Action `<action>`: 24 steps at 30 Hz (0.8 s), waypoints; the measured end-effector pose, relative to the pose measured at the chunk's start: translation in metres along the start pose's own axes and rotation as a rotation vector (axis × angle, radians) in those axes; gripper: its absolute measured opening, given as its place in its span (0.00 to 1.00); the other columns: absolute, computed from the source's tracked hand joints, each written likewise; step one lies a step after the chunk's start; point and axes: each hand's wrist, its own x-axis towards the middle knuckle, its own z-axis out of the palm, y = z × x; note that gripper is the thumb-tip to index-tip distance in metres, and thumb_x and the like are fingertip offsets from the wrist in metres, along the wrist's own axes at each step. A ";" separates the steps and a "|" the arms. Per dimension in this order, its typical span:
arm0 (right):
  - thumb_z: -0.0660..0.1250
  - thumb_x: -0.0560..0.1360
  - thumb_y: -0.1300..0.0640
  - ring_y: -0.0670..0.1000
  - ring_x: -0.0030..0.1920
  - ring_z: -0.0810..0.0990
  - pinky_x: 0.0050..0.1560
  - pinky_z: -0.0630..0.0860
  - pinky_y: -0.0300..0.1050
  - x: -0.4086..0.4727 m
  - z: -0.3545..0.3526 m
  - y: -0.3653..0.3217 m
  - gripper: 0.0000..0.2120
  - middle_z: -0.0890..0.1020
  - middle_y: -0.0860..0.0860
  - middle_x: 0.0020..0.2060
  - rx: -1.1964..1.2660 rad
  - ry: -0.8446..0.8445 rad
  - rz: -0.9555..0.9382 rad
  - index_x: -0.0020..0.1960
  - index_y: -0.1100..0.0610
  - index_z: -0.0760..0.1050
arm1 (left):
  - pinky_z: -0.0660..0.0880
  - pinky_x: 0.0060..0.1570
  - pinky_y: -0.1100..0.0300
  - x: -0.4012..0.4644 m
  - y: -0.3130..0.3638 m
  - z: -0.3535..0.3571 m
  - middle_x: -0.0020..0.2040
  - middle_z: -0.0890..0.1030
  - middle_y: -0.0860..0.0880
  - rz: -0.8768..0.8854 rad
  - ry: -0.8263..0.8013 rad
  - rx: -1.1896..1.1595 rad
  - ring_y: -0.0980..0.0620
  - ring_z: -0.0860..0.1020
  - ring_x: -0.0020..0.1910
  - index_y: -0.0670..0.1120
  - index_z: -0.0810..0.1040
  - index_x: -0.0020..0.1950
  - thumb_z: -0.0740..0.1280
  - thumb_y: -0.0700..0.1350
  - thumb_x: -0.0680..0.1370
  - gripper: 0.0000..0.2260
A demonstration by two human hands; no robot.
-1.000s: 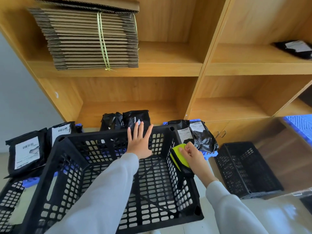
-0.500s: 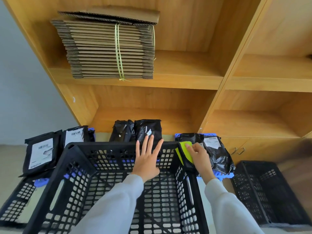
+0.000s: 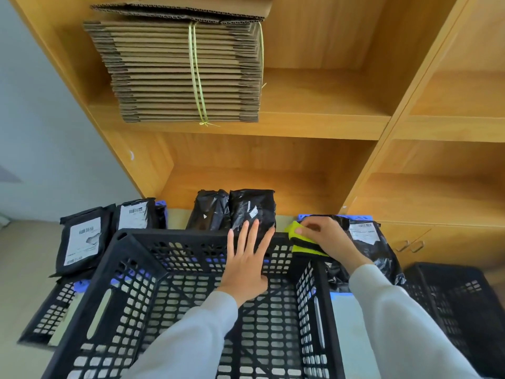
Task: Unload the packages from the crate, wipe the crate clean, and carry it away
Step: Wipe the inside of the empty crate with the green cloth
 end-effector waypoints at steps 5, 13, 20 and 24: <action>0.71 0.77 0.44 0.49 0.35 0.72 0.39 0.69 0.47 0.007 0.012 -0.002 0.11 0.77 0.51 0.34 -0.067 -0.035 -0.053 0.40 0.48 0.75 | 0.36 0.78 0.36 -0.002 -0.006 0.004 0.83 0.35 0.47 0.023 0.030 -0.016 0.45 0.33 0.81 0.51 0.33 0.83 0.67 0.50 0.75 0.49; 0.64 0.74 0.36 0.51 0.55 0.81 0.54 0.74 0.43 -0.018 0.007 -0.003 0.26 0.84 0.47 0.53 -0.199 -0.083 -0.029 0.62 0.53 0.80 | 0.49 0.80 0.50 -0.013 -0.058 -0.022 0.79 0.64 0.53 0.085 0.152 -0.180 0.55 0.61 0.78 0.50 0.54 0.83 0.61 0.52 0.84 0.29; 0.63 0.81 0.45 0.55 0.68 0.75 0.65 0.68 0.44 -0.028 0.009 -0.025 0.26 0.79 0.53 0.66 -0.465 -0.134 -0.024 0.73 0.58 0.72 | 0.49 0.80 0.39 -0.039 -0.174 -0.039 0.79 0.65 0.49 -0.146 0.051 0.039 0.49 0.59 0.80 0.49 0.63 0.80 0.54 0.56 0.86 0.24; 0.62 0.83 0.50 0.56 0.70 0.74 0.69 0.71 0.52 -0.030 0.014 -0.029 0.23 0.76 0.54 0.69 -0.620 -0.128 -0.031 0.75 0.57 0.70 | 0.58 0.74 0.34 -0.066 -0.239 -0.047 0.75 0.70 0.45 -0.355 0.103 0.095 0.44 0.65 0.77 0.49 0.70 0.76 0.59 0.56 0.84 0.22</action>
